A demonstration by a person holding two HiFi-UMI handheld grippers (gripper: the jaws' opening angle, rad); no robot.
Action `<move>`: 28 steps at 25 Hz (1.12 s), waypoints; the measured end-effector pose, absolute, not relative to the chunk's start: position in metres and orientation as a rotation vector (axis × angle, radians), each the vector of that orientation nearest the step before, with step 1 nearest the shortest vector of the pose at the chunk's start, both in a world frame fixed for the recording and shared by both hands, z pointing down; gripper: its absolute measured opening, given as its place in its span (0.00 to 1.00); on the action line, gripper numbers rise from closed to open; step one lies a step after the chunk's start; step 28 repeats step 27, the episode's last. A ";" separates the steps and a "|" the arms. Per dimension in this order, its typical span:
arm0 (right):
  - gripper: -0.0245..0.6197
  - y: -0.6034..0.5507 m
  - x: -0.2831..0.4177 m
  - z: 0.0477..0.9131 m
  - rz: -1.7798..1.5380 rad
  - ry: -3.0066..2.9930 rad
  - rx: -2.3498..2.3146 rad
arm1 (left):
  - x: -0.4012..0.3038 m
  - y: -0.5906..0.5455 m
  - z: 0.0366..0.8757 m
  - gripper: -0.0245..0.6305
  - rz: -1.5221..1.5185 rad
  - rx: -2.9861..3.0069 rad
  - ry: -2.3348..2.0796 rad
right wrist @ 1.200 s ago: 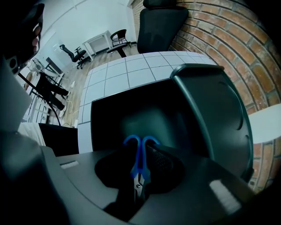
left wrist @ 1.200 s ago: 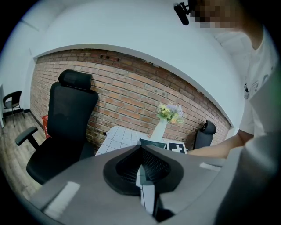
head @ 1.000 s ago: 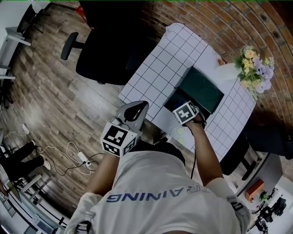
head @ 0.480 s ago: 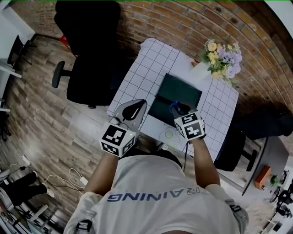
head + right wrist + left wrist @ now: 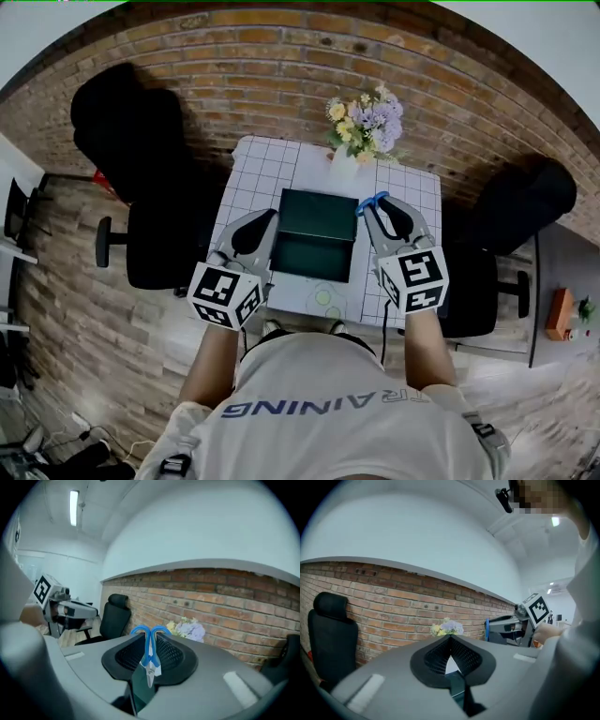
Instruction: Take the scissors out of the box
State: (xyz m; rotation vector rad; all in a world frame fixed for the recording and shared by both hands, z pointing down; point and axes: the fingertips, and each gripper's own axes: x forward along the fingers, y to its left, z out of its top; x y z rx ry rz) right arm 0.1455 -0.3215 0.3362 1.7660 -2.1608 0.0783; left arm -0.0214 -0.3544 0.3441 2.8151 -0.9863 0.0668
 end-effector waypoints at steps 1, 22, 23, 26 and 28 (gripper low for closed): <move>0.18 -0.315 0.155 0.322 0.051 -2.171 1.818 | -0.015 -0.353 0.338 0.04 0.055 2.831 -0.977; 0.18 -0.283 0.222 0.293 0.009 -2.184 2.081 | 0.031 -0.341 0.316 0.04 0.033 2.919 -0.966; 0.18 -0.283 0.222 0.294 0.011 -2.189 2.077 | 0.032 -0.341 0.317 0.04 0.039 2.918 -0.970; 0.18 -0.285 0.223 0.296 0.018 -2.199 2.065 | 0.037 -0.340 0.319 0.04 0.052 2.916 -0.973; 0.18 -0.285 0.224 0.297 0.020 -2.202 2.062 | 0.039 -0.340 0.320 0.04 0.056 2.916 -0.973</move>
